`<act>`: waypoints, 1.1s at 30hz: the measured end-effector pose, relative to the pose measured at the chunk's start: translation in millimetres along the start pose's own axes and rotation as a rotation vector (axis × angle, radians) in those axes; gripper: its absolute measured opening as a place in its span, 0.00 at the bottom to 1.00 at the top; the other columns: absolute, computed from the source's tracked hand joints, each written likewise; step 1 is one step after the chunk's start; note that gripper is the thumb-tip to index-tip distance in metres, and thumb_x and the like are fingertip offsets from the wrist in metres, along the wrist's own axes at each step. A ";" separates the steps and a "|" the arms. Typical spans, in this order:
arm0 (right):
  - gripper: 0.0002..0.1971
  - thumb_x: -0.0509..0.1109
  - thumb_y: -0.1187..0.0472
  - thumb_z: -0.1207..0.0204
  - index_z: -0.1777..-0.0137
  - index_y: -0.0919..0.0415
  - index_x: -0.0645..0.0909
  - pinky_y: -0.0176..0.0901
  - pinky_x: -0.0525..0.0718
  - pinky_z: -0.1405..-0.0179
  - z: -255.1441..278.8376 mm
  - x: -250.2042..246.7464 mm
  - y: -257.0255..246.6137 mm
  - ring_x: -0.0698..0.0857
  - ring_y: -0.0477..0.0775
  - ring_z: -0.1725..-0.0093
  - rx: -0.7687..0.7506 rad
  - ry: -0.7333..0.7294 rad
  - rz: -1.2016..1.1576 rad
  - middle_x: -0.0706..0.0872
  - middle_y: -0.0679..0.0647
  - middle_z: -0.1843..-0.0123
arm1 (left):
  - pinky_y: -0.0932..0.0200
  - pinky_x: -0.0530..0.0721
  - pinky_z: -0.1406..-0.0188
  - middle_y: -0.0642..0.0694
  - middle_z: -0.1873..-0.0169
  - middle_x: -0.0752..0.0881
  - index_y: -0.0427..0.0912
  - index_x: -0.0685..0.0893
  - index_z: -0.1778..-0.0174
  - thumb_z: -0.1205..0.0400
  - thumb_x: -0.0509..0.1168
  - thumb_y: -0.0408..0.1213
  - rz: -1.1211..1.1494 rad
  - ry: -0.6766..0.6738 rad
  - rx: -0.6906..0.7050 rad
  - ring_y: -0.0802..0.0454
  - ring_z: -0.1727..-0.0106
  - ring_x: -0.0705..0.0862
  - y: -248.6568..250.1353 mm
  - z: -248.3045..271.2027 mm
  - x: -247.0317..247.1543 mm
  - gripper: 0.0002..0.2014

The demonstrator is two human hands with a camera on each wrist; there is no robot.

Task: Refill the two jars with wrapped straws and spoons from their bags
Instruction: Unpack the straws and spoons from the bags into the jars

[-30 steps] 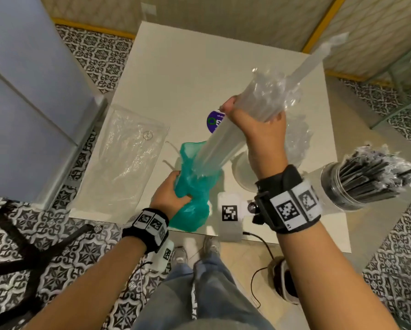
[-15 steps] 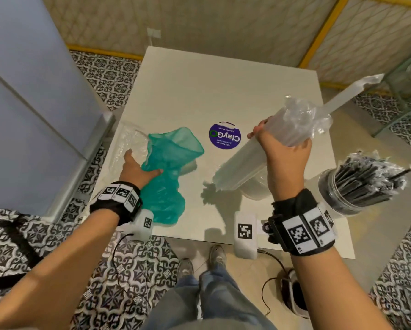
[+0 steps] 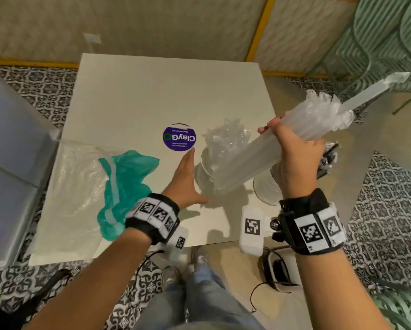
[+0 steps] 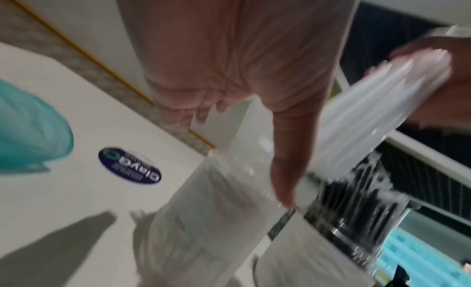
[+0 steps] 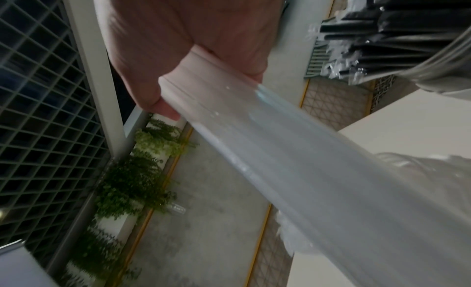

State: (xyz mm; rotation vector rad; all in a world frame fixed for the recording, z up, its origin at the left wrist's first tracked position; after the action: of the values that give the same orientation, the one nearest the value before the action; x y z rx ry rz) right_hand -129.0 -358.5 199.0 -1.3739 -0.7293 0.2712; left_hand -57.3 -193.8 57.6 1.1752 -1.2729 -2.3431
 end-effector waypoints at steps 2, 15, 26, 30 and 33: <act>0.30 0.77 0.70 0.38 0.37 0.82 0.73 0.54 0.88 0.55 -10.4 -1.4 -2.2 0.87 0.63 0.62 -0.005 0.027 -0.037 0.88 0.53 0.66 | 0.46 0.52 0.16 0.44 0.16 0.43 0.48 0.32 0.20 0.47 0.84 0.48 0.075 0.017 -0.024 0.46 0.16 0.47 4.2 -24.3 16.4 0.74; 0.24 0.78 0.65 0.40 0.46 0.79 0.80 0.58 0.91 0.54 -55.3 11.3 -9.6 0.89 0.71 0.55 -0.084 0.041 0.156 0.88 0.74 0.53 | 0.51 0.82 0.35 0.51 0.39 0.82 0.51 0.69 0.35 0.54 0.85 0.55 0.228 0.291 0.076 0.54 0.38 0.81 16.6 -61.7 25.9 0.51; 0.28 0.79 0.69 0.33 0.33 0.61 0.76 0.52 0.90 0.45 -15.0 3.3 98.5 0.90 0.50 0.46 0.318 -0.150 0.233 0.88 0.56 0.44 | 0.51 0.86 0.42 0.53 0.45 0.85 0.55 0.76 0.37 0.50 0.82 0.57 0.116 0.238 0.026 0.55 0.40 0.83 6.7 -72.7 31.0 0.44; 0.33 0.80 0.52 0.43 0.38 0.28 0.74 0.58 0.82 0.33 -16.4 7.1 108.9 0.81 0.58 0.31 0.189 -0.179 0.333 0.78 0.58 0.29 | 0.52 0.84 0.39 0.50 0.44 0.83 0.52 0.73 0.35 0.50 0.81 0.54 0.099 0.244 0.008 0.52 0.39 0.81 1.3 -73.7 32.3 0.46; 0.38 0.85 0.59 0.41 0.32 0.43 0.71 0.33 0.82 0.37 -21.3 4.4 94.1 0.81 0.33 0.37 0.023 -0.300 0.406 0.80 0.38 0.36 | 0.53 0.86 0.42 0.54 0.44 0.84 0.52 0.75 0.37 0.48 0.82 0.51 0.117 0.247 0.010 0.58 0.42 0.84 3.6 -72.8 31.5 0.42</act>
State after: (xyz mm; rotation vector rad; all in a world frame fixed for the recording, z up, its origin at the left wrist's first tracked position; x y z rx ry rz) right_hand -90.6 -353.3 110.6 -1.4692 -0.6832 0.8179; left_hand -24.7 -256.5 21.4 1.3077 -1.2324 -2.0389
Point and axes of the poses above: each hand's wrist, its own z-axis away from the middle knuckle, its own x-axis out of the palm, y = z × x, the point moved 2 cm from there along -z, towards the middle knuckle
